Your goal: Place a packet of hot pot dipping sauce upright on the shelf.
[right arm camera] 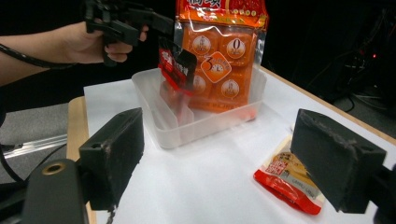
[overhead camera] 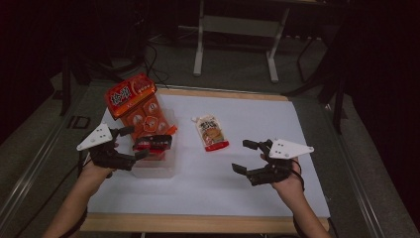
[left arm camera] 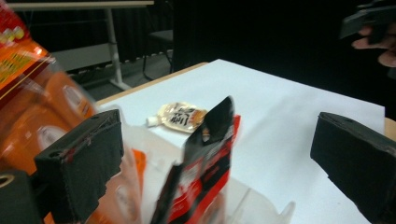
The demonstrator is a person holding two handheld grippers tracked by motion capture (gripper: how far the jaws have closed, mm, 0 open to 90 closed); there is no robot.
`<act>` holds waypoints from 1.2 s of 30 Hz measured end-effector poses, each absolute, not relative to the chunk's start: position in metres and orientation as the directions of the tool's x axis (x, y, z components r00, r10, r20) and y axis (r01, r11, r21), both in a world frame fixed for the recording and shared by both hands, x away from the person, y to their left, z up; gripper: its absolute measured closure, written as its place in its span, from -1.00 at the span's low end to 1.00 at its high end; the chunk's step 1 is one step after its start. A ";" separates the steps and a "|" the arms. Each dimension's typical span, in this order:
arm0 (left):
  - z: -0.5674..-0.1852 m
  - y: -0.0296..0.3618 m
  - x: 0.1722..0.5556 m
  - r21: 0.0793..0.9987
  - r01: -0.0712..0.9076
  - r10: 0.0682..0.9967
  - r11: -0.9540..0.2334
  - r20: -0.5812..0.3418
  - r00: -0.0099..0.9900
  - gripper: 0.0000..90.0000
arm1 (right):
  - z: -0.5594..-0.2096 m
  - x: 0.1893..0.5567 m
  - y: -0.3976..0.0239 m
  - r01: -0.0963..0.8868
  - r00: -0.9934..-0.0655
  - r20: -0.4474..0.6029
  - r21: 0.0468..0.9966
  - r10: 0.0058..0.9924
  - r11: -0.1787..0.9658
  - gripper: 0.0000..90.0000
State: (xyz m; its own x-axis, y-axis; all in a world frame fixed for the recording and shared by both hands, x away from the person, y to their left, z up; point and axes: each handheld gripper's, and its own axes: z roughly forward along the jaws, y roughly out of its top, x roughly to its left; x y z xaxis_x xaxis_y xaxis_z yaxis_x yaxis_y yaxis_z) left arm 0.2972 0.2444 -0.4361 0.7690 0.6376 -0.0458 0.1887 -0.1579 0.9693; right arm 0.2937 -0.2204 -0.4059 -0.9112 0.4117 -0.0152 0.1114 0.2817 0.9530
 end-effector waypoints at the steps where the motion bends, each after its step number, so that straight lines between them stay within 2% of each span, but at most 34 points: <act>1: -0.434 0.243 0.296 0.970 0.185 0.635 -0.158 -0.044 0.771 -0.94 | -0.406 0.294 -0.221 0.109 -0.909 -0.020 0.953 0.416 0.284 -0.62; 8: -0.425 0.228 0.285 0.973 0.162 0.610 -0.162 -0.030 0.792 -0.94 | -0.407 0.301 -0.224 0.091 -0.893 -0.047 0.956 0.448 0.280 -0.61; 17: -0.429 0.204 0.268 0.971 0.178 0.570 -0.160 -0.056 0.820 -0.94 | -0.412 0.318 -0.222 0.173 -0.864 0.007 0.943 0.503 0.284 -0.76; 23: -0.437 0.189 0.251 0.971 0.164 0.547 -0.172 -0.044 0.836 -0.94 | -0.417 0.333 -0.214 0.166 -0.850 -0.023 0.937 0.527 0.309 -0.76; 36: -0.458 0.174 0.223 0.969 0.178 0.534 -0.171 -0.061 0.844 -0.94 | -0.430 0.371 -0.198 0.177 -0.839 -0.045 0.919 0.542 0.351 -0.61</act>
State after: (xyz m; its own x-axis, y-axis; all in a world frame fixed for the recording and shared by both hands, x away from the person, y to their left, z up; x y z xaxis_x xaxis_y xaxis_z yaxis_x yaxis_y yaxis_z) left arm 0.2234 0.1738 -0.4577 0.8435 0.5337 -0.0606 0.1779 -0.1712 0.9690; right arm 0.3705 -0.1984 -0.4305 -0.8393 0.5418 -0.0452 0.1774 0.3515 0.9193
